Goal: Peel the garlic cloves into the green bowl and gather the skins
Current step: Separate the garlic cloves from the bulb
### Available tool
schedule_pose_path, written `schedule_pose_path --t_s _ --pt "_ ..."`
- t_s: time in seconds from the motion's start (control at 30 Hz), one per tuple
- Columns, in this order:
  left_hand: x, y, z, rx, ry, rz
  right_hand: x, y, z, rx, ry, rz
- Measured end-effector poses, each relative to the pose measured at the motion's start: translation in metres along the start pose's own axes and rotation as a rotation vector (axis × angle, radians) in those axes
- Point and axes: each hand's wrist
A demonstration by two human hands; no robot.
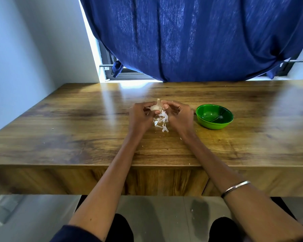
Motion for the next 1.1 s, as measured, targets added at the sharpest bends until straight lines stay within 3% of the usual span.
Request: schedule_pose_path --t_s 0.2,0.77,0.9,1.1 --pt "0.000 -0.002 -0.001 0.066 -0.124 -0.084 -0.002 0.003 -0.007 0.123 -0.001 0.052" --pt "0.004 0.001 -0.001 -0.254 0.133 0.025 0.006 0.001 0.003 0.373 -0.241 0.105" --pt "0.009 0.006 -0.004 -0.355 0.196 0.115 0.007 0.004 0.009 0.258 -0.214 0.116" --pt "0.005 0.006 -0.003 -0.368 0.179 0.085 -0.001 -0.004 0.002 -0.179 0.032 -0.106"
Point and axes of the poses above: each hand's wrist, its own x-axis towards the middle knuckle, its own y-axis out of the back of the hand, z = x × y, and after that the axes turned 1 degree about z, right-handed
